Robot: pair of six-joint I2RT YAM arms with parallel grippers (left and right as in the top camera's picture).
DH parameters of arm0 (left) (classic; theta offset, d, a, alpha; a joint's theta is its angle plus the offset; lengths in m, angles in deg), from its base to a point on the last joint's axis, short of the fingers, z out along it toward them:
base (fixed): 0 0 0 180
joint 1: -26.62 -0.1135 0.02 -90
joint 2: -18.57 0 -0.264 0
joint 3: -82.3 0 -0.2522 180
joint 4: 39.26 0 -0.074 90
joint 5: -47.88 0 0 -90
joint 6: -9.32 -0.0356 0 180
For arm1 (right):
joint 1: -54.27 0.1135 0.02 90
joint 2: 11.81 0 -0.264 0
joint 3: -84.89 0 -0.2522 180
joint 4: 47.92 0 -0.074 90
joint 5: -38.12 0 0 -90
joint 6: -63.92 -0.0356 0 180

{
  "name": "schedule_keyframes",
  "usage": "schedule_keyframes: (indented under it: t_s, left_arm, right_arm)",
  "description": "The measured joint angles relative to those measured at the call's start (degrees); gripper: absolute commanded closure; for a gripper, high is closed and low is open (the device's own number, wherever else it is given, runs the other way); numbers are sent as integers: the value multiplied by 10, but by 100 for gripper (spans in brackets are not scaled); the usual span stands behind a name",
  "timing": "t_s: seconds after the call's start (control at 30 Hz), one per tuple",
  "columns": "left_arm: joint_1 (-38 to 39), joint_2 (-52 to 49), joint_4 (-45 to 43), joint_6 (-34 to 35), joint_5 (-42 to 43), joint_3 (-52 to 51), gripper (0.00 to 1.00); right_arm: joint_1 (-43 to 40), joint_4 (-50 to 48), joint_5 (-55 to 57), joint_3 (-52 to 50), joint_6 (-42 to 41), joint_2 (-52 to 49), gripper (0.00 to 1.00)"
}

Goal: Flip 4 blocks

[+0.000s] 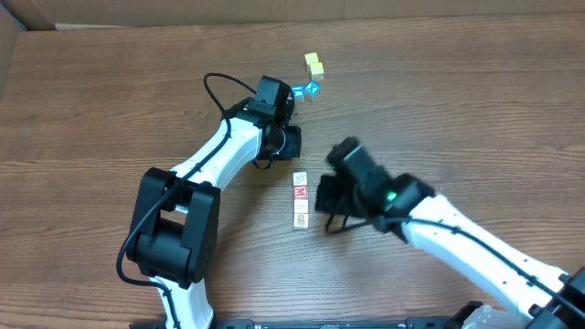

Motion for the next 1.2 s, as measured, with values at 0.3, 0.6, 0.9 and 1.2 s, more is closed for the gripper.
schedule_keyframes:
  t_s: [0.3, 0.6, 0.9, 1.2]
  left_arm:
    - [2, 0, 21, -46, 42, 21, 96]
    - [2, 0, 30, -66, 45, 22, 96]
    - [2, 0, 29, -78, 45, 21, 96]
    - [2, -47, 28, -78, 45, 20, 96]
  right_arm:
    - [133, 14, 48, -13, -149, -35, 96]
    - [158, -11, 76, -24, -249, -74, 96]
    - [158, -17, 87, -25, -286, -94, 96]
    - [158, -21, 90, -25, -297, -96, 96]
